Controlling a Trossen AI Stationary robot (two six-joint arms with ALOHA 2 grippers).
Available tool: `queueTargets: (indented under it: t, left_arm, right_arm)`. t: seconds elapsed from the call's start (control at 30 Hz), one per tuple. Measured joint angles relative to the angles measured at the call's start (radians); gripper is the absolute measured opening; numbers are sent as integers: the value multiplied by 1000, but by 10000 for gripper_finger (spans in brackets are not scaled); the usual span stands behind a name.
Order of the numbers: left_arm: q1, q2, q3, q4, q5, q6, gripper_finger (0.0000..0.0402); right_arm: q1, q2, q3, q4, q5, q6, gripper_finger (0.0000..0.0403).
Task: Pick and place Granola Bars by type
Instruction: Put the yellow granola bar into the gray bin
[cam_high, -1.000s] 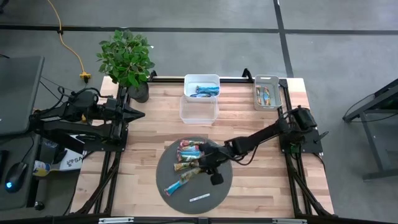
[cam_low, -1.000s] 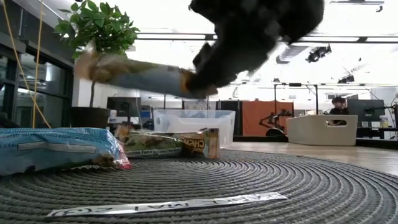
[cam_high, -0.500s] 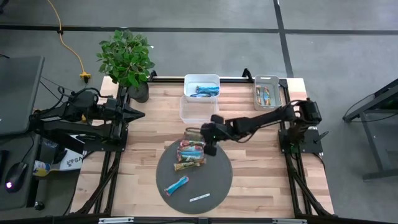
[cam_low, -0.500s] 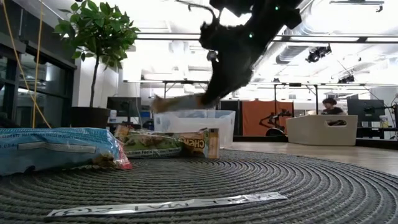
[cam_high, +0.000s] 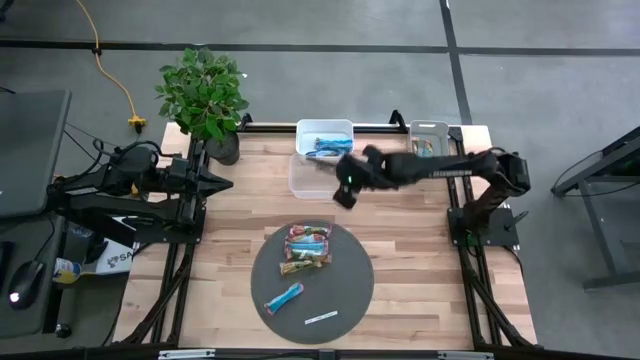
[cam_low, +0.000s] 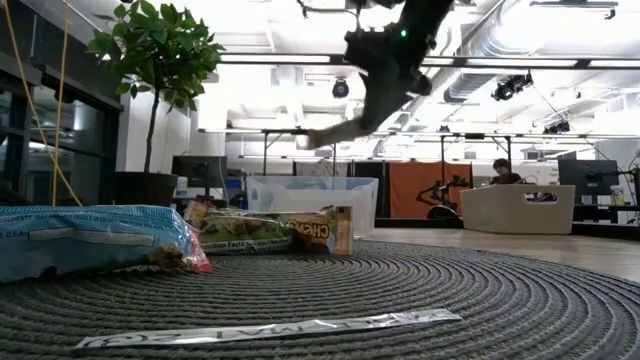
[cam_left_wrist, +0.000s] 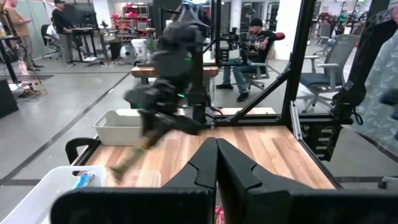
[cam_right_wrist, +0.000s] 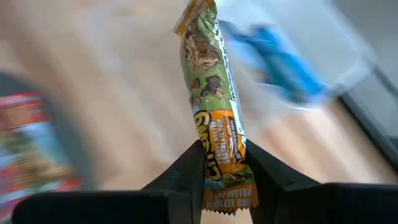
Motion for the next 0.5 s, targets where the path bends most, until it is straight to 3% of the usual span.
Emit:
queueTargets:
  t: [0.27, 0.5]
  left_arm:
    - [0, 0, 0, 0, 0, 0, 1]
    - [0, 0, 0, 0, 0, 0, 1]
  right_arm:
    - [-236, -1, 224, -265, 33, -26, 78]
    - [-461, 0, 239, -401, -27, -3, 78]
